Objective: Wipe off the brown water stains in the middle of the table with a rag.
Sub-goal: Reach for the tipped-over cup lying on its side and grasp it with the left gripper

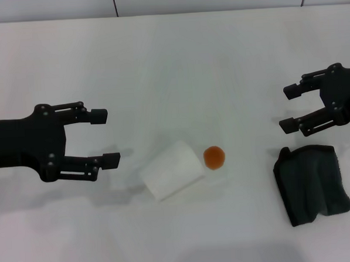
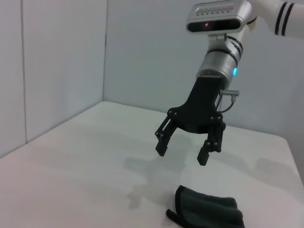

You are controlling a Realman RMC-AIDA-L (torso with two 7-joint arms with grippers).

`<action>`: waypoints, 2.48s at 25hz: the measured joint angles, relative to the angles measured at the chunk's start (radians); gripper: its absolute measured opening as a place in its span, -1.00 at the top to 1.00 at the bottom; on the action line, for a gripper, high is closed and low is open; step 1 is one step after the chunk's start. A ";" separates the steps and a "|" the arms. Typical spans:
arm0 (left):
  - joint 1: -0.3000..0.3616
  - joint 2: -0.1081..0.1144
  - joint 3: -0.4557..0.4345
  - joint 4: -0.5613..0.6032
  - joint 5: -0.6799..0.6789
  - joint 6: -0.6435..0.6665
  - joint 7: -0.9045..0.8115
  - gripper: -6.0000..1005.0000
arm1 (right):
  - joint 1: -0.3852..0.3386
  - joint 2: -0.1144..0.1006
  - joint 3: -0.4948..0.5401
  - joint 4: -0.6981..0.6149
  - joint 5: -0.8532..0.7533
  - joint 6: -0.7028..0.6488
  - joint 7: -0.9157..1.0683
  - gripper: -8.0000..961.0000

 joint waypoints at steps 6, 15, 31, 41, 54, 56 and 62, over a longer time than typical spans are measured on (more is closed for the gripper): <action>-0.018 0.004 0.002 0.084 0.053 -0.025 -0.135 -0.75 | 0.000 0.001 0.000 0.000 0.000 0.000 -0.001 -0.71; -0.160 0.032 0.005 0.150 0.223 0.004 -0.431 -0.75 | 0.001 0.002 0.000 -0.002 0.000 0.003 -0.015 -0.71; -0.558 0.109 0.115 -0.162 0.565 0.084 -0.571 -0.75 | 0.026 0.013 -0.008 0.001 0.001 0.013 -0.052 -0.71; -0.726 0.089 0.117 -0.363 0.691 0.045 -0.566 -0.75 | 0.029 0.032 -0.009 0.000 0.000 0.014 -0.055 -0.71; -0.750 -0.016 0.121 -0.387 0.775 -0.050 -0.572 -0.75 | 0.025 0.046 -0.010 -0.008 0.004 0.006 -0.055 -0.71; -0.750 -0.034 0.124 -0.386 0.784 -0.057 -0.575 -0.75 | 0.025 0.046 -0.010 -0.008 0.003 0.005 -0.055 -0.71; -0.755 -0.048 0.140 -0.392 0.805 -0.086 -0.597 -0.76 | 0.022 0.048 -0.018 -0.008 0.003 0.004 -0.055 -0.71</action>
